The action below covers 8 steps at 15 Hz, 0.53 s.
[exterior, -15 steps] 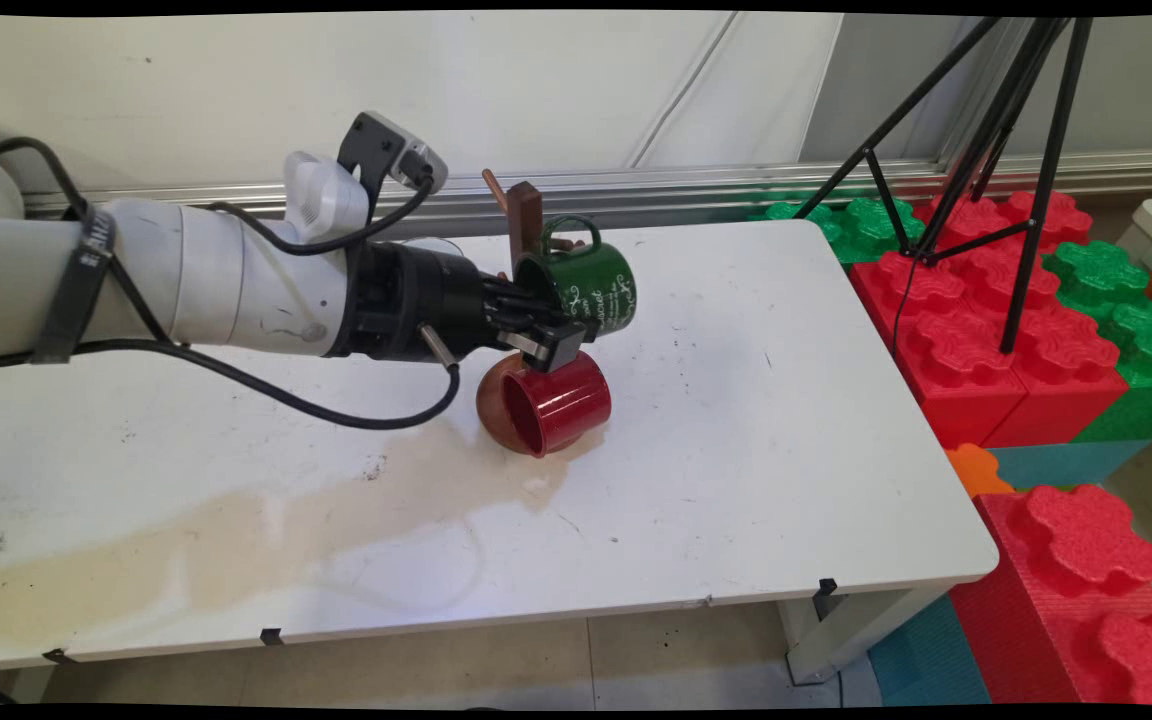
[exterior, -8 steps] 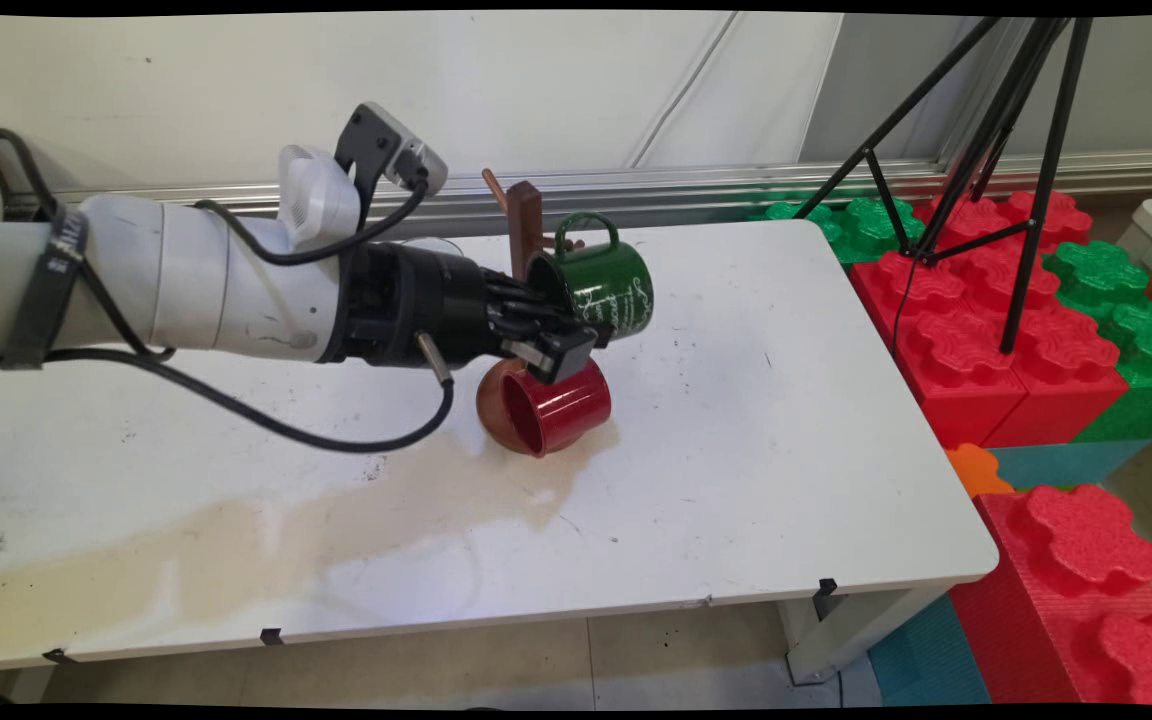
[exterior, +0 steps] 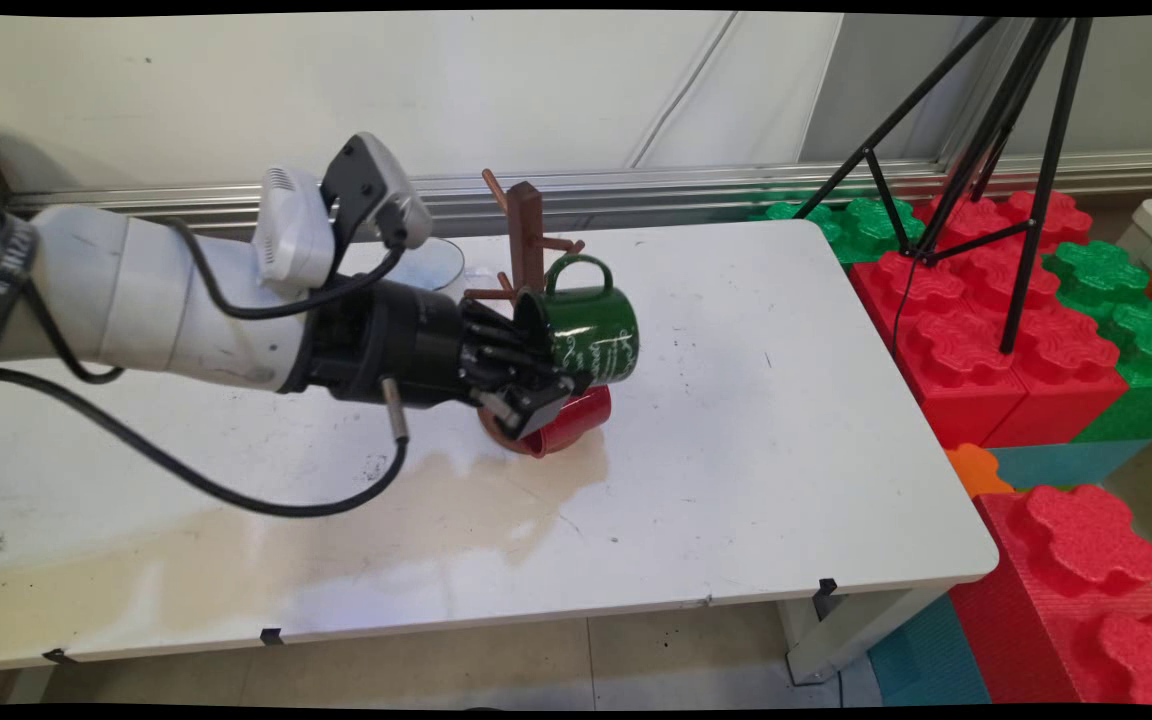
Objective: Place the picked object on the table
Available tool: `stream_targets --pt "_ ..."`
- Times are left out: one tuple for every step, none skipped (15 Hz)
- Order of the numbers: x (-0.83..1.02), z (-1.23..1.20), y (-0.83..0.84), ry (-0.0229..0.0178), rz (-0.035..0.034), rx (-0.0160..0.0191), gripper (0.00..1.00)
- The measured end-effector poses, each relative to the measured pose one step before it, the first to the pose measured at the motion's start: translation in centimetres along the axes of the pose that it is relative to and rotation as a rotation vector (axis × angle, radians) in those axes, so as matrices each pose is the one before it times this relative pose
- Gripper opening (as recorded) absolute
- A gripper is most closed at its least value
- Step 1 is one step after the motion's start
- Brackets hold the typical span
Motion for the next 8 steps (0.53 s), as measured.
stream_targets --pt "-0.06 -0.344 0.033 -0.01523 0.01425 -0.00167 0.0" --pt "-0.021 -0.436 0.024 -0.01629 0.01401 0.00038 0.0" --pt "-0.039 -0.516 0.039 -0.01726 0.01052 -0.00013 0.0" --pt "-0.067 -0.48 0.027 -0.01729 0.00839 0.00007 0.0" --pt "-0.122 -0.597 0.02 -0.02113 0.00767 -0.00039 0.0" --pt "-0.196 -0.628 0.021 -0.02583 0.0082 -0.00221 0.0" --pt "-0.213 -0.575 0.004 -0.02184 0.00657 -0.00137 0.0" --pt "-0.319 -0.685 -0.034 -0.02536 0.00624 0.00144 0.0"
